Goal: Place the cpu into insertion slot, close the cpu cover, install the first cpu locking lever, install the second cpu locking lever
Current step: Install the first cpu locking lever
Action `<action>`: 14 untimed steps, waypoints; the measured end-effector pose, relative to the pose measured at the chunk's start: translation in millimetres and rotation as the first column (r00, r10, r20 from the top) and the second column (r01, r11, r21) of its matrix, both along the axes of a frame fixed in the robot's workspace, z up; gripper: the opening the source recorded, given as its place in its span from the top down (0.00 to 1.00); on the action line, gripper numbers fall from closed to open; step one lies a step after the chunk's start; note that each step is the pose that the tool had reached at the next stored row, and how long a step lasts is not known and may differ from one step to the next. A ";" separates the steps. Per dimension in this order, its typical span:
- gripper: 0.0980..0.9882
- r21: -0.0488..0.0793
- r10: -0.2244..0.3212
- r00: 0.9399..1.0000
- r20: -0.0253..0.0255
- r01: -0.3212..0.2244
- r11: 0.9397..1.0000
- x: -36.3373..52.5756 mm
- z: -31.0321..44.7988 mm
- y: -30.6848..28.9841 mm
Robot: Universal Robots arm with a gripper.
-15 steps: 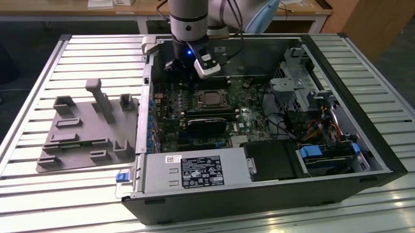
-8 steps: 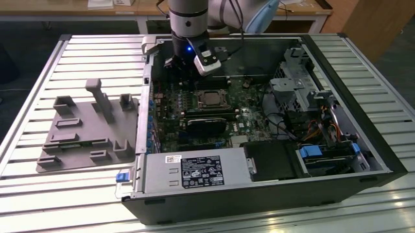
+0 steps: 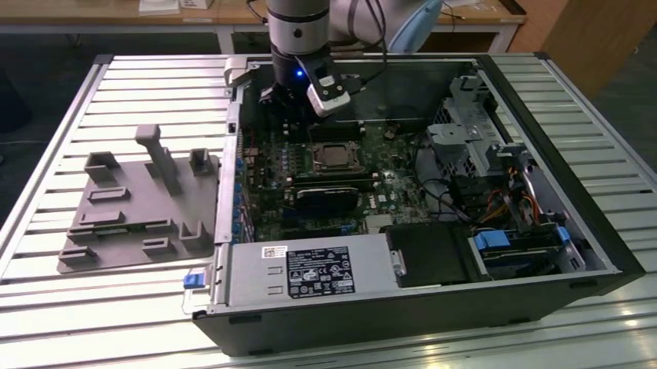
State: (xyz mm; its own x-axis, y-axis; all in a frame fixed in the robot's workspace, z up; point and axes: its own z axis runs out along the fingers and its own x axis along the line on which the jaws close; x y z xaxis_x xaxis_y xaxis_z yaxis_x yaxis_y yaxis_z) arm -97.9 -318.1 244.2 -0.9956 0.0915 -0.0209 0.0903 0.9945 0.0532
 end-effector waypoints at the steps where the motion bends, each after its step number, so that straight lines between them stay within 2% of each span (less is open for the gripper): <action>1: 1.00 0.009 0.000 1.000 0.000 0.000 1.000 -0.3 0.0 0.0; 5: 1.00 0.036 0.000 1.000 0.000 0.000 0.999 -3.5 0.0 0.0; 12: 1.00 0.109 0.000 1.000 0.000 0.000 0.994 -8.1 0.0 0.0; 14: 1.00 0.134 0.000 1.000 0.000 0.000 0.991 -8.9 0.0 0.0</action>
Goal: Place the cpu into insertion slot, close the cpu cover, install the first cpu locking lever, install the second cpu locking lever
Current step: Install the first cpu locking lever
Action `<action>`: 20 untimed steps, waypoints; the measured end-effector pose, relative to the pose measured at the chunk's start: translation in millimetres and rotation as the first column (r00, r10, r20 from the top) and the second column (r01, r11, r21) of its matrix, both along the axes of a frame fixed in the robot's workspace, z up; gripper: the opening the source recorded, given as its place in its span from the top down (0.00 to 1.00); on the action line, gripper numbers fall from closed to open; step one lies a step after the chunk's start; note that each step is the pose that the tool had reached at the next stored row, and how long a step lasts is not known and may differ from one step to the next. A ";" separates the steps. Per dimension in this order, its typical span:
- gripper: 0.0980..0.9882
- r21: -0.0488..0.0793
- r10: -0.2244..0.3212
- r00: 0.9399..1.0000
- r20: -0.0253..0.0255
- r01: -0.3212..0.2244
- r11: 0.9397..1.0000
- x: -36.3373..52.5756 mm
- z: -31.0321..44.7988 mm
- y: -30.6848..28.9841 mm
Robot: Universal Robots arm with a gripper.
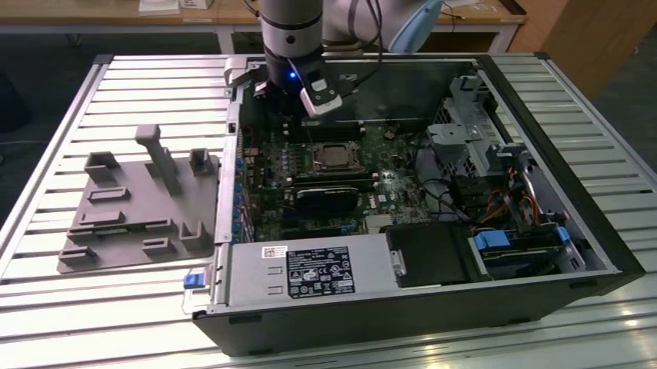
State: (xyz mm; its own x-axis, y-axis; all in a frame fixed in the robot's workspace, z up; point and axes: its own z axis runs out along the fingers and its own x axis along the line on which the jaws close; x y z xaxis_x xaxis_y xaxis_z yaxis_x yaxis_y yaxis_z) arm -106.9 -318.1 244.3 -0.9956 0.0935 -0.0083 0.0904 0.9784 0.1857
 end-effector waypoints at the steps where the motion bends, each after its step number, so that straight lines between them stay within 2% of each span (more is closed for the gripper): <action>1: 1.00 0.013 0.000 1.000 0.000 0.000 1.000 -0.3 0.0 0.0; 4: 1.00 0.053 0.000 1.000 0.000 0.000 0.999 -0.9 0.0 0.0; 5: 1.00 0.059 0.000 1.000 0.000 0.000 0.998 -1.0 0.0 0.0; 12: 1.00 0.059 0.000 1.000 0.000 0.000 0.998 1.3 0.0 0.0; 20: 1.00 0.059 0.000 1.000 0.000 0.000 0.998 18.1 0.0 0.0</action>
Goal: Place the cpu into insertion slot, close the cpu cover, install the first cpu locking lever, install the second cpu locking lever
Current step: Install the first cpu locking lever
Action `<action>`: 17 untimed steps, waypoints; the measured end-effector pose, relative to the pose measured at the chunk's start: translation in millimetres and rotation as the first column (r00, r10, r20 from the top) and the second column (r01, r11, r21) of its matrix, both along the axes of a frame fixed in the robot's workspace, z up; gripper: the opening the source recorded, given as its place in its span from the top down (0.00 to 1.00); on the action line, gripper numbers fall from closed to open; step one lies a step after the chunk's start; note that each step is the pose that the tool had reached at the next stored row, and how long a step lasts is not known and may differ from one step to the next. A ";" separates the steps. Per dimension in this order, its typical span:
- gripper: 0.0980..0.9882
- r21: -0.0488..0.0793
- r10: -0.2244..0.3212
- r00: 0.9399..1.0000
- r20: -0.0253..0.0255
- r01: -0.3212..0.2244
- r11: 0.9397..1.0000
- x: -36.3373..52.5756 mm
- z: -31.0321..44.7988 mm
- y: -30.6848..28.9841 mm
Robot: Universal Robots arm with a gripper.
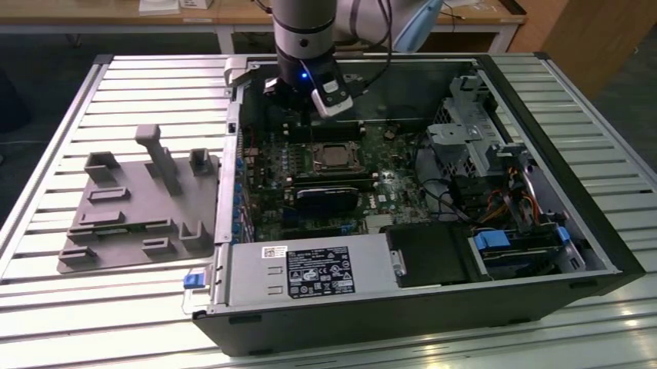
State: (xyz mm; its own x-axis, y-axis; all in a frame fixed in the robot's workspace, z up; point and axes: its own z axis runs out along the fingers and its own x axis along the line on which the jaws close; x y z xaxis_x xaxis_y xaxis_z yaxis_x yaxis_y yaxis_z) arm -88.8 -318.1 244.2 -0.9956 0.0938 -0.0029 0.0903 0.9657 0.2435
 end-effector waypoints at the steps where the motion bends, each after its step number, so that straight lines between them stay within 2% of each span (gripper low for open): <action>1: 1.00 0.000 0.000 1.000 0.000 0.000 1.000 2.8 0.0 0.0; 6: 1.00 0.000 0.000 1.000 0.000 0.000 1.000 14.8 0.0 0.0; 13: 1.00 0.000 0.000 1.000 0.000 0.000 1.000 16.0 0.0 0.0; 14: 1.00 0.000 0.000 1.000 0.002 0.000 1.000 16.1 -0.1 0.0; 15: 1.00 0.000 0.000 1.000 0.007 0.000 1.000 16.0 -0.2 -0.1; 17: 1.00 0.000 0.000 1.000 0.029 0.000 1.000 15.2 -0.8 -0.3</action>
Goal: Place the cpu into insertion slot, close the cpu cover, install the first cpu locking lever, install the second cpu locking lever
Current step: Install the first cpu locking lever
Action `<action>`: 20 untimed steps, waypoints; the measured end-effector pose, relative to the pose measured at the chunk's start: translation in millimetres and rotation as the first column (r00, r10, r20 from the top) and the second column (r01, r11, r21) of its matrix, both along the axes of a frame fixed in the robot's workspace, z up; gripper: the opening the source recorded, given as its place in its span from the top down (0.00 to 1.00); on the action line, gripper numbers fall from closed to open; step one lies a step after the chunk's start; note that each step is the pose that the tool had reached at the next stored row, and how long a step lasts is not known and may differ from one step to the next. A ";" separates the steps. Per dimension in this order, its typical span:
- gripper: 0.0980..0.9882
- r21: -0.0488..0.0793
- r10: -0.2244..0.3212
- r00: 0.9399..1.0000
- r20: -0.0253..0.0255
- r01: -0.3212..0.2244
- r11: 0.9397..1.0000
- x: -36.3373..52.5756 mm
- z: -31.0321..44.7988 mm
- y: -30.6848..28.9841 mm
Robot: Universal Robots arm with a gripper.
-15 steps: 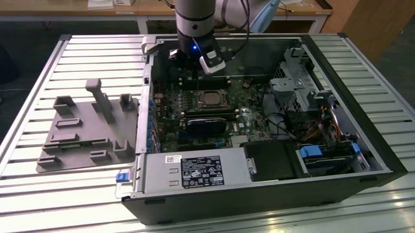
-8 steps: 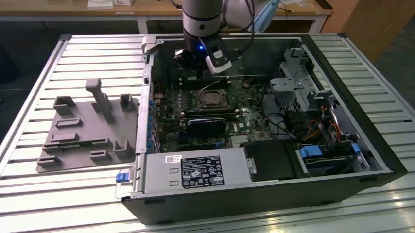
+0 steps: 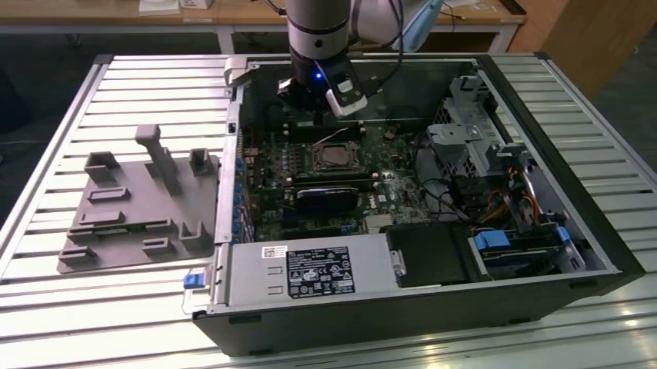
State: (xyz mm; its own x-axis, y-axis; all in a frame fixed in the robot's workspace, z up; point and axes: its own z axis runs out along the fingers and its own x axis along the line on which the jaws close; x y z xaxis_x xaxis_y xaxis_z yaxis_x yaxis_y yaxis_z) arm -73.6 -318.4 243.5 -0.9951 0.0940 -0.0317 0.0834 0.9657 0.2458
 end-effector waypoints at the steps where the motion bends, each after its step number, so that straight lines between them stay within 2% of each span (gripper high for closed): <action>1: 1.00 0.000 0.000 1.000 0.011 0.000 1.000 -0.3 -0.3 -0.1; 5: 1.00 -0.003 -0.001 0.999 0.052 0.001 1.000 -1.4 -1.7 -0.3; 7: 1.00 -0.008 -0.001 0.998 0.069 0.002 1.000 -1.8 -2.5 -0.2; 8: 1.00 -0.011 -0.002 0.997 0.074 0.003 1.000 -1.9 -2.9 -0.2; 10: 1.00 -0.023 -0.004 0.997 0.077 0.005 1.000 -2.1 -3.9 -0.3; 13: 1.00 -0.047 -0.008 0.997 0.078 0.012 0.999 -2.1 -5.2 -0.3; 20: 1.00 -0.051 -0.013 0.997 0.078 0.017 0.999 2.8 -10.1 -0.2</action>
State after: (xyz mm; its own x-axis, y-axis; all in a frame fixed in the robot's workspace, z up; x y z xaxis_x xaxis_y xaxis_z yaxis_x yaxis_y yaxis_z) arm -70.7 -318.6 233.3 -0.9878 0.1054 -0.1142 0.0808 0.9760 0.2022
